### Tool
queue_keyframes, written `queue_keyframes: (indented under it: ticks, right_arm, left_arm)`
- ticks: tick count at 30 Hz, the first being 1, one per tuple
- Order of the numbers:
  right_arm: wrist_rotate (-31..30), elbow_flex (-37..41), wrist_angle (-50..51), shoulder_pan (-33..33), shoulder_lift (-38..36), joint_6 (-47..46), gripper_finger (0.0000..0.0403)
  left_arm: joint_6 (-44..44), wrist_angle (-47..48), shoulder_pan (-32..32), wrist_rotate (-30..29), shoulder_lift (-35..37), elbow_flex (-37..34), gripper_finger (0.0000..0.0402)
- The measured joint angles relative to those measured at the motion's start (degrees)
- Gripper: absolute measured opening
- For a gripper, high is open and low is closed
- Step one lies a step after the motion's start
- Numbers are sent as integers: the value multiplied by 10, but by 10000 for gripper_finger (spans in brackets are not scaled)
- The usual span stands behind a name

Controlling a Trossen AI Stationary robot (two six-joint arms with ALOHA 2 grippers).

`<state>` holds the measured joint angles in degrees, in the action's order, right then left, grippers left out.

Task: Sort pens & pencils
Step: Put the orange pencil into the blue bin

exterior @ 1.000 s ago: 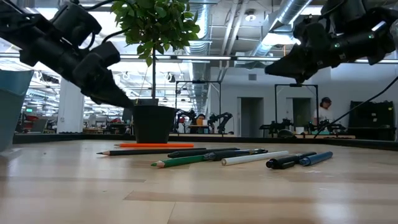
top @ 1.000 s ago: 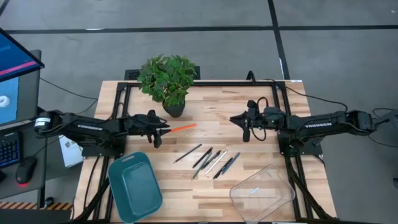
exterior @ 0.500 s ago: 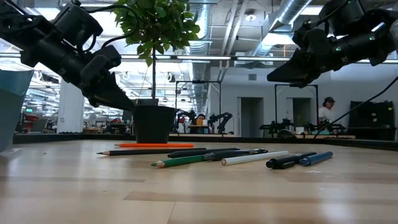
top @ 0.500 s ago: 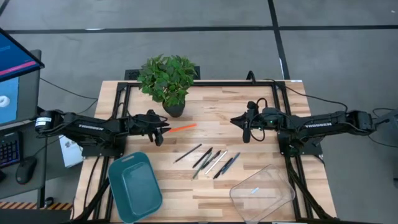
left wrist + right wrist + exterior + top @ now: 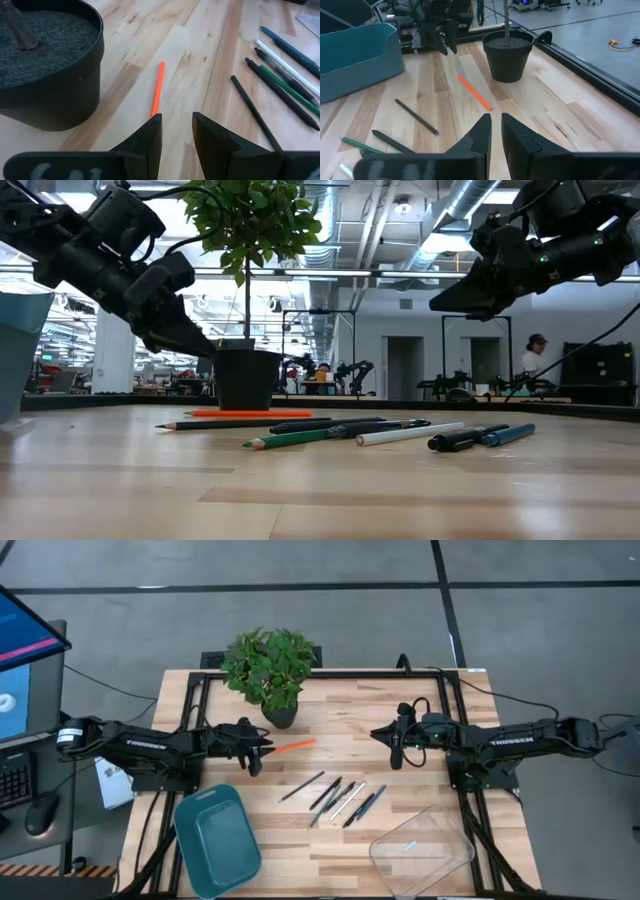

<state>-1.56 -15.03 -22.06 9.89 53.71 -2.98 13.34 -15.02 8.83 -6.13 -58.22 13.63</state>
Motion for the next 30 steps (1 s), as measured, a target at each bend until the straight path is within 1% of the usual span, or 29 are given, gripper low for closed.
queue_keyframes:
  ticks: [4, 11, 16, 22, 26, 30]
  right_arm:
    - [0, 0, -7, 0, 0, 3, 66]
    - [0, 0, -7, 0, 0, 16, 66]
    - [0, 0, -7, 0, 0, 17, 66]
    - [0, 0, -3, 0, 0, 20, 66]
    - [0, 0, 23, 0, 0, 20, 66]
    - [0, 0, 33, 0, 0, 20, 66]
  left_arm:
    - [9, -2, 13, 28, 0, 0, 102]
    - [-31, -10, 32, 23, 0, 0, 128]
    - [-31, -10, 32, 24, 0, 0, 144]
    - [-29, -14, 32, 18, 0, 0, 149]
    - [-19, -29, 30, 12, -28, 0, 149]
    - [-23, -77, 30, 12, -91, 0, 149]
